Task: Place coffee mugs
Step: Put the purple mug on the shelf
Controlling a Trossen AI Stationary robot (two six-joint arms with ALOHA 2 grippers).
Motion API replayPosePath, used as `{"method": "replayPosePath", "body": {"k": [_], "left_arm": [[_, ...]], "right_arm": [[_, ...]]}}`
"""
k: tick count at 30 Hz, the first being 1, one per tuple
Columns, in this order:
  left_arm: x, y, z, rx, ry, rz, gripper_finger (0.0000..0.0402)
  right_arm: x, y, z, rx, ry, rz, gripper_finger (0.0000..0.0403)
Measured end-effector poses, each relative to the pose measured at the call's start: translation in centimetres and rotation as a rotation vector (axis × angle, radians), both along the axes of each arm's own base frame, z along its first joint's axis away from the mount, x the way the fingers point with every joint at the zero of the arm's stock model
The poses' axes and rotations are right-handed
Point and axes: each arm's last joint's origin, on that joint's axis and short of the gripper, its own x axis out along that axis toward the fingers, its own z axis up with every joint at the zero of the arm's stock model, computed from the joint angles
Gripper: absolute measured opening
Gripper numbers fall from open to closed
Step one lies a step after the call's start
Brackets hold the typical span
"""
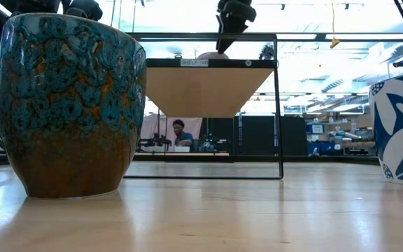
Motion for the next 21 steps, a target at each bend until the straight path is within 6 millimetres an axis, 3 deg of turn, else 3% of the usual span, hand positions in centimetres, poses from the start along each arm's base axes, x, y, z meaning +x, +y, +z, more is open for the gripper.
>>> {"method": "replayPosePath", "body": {"k": [8,15,21], "left_arm": [[0.0,0.0,0.0,0.000,-0.001,0.000,0.0121],[0.0,0.0,0.0,-0.001,0.001,0.000,0.0121],[0.0,0.0,0.0,-0.001,0.003,0.000,0.0121]], "right_arm": [[1.1,3.1,0.1,-0.052,-0.069,0.112,0.0231],[2.2,5.4,-3.8,-0.179,-0.008,0.209,0.0231],[2.6,5.7,-6.6,-0.305,0.046,0.227,0.0229]]}}
